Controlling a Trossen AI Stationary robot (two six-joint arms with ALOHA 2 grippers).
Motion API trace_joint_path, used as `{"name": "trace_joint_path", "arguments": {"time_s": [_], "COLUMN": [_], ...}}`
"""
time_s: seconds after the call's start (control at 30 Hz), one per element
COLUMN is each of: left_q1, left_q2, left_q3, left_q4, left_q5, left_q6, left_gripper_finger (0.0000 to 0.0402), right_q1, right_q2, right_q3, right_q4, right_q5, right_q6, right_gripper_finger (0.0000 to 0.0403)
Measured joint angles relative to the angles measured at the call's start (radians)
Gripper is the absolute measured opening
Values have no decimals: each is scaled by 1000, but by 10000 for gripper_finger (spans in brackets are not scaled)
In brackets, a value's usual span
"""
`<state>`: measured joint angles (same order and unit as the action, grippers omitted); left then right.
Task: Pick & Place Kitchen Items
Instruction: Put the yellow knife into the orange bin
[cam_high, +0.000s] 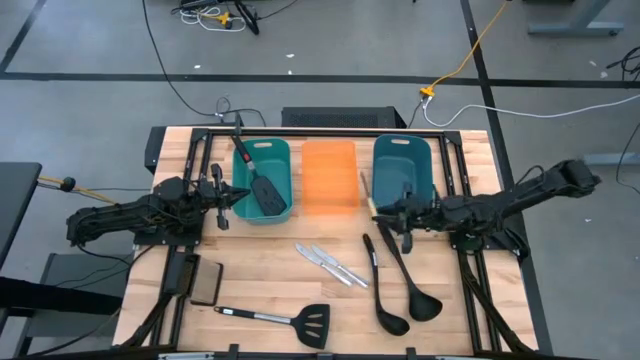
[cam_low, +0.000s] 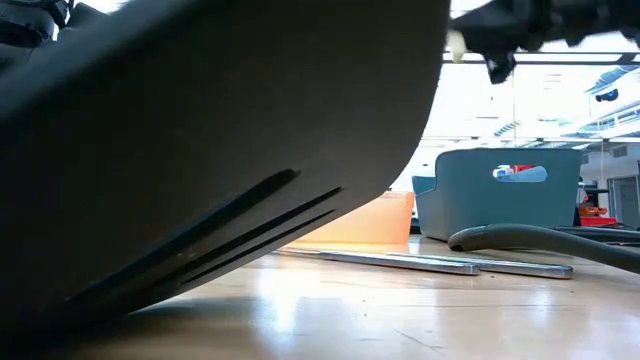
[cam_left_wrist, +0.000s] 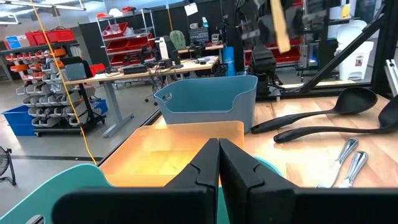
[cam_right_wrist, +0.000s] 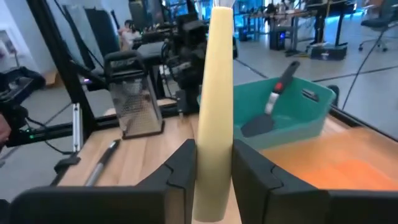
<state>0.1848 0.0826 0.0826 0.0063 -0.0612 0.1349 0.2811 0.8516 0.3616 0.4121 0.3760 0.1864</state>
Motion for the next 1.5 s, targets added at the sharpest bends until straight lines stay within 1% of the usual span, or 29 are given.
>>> {"name": "trace_joint_path", "arguments": {"time_s": [0.17, 0.27, 0.37, 0.5, 0.7, 0.87, 1.0, 1.1, 1.2, 1.27, 1.3, 1.37, 1.43, 1.5], "left_q1": [0, 0, 0, 0, 0, 0, 0, 0, 0, 0, 0, 0, 0, 0], "left_q2": [0, 0, 0, 0, 0, 0, 0, 0, 0, 0, 0, 0, 0, 0], "left_q3": [0, 0, 0, 0, 0, 0, 0, 0, 0, 0, 0, 0, 0, 0], "left_q4": [0, 0, -1, -11, -25, -31, -50, -49, -46, -44, -43, -39, -39, -39], "left_q5": [-2, -2, -2, -2, -2, -2, -2, -2, -2, -2, -3, -6, -6, -7], "left_q6": [0, -1, -2, -3, -3, -4, -4, -3, -4, -3, -4, -4, -3, -6], "left_gripper_finger": [18, 18, 18, 18, 18, 18, 18, 18, 18, 18, 18, 18, 18, 18], "right_q1": [-12, -25, -35, -42, -42, -42, -42, -42, -42, -43, -43, -46, -60, -82], "right_q2": [-88, -128, -170, -230, -374, -484, -529, -531, -508, -443, -403, -298, -176, -45], "right_q3": [-176, -253, -288, -292, -292, -292, -292, -286, -207, -99, -36, 106, 258, 411], "right_q4": [179, 248, 262, 259, 107, -13, -52, -50, -108, -204, -279, -433, -543, -658], "right_q5": [30, 37, 52, 51, 54, 80, 92, 108, 129, 160, 181, 214, 222, 264], "right_q6": [-6, -11, -34, -92, -117, -116, -108, -85, -51, -29, -14, 6, 18, 52], "right_gripper_finger": [81, 81, 81, 81, 81, 81, 81, 81, 81, 81, 81, 81, 81, 81]}}
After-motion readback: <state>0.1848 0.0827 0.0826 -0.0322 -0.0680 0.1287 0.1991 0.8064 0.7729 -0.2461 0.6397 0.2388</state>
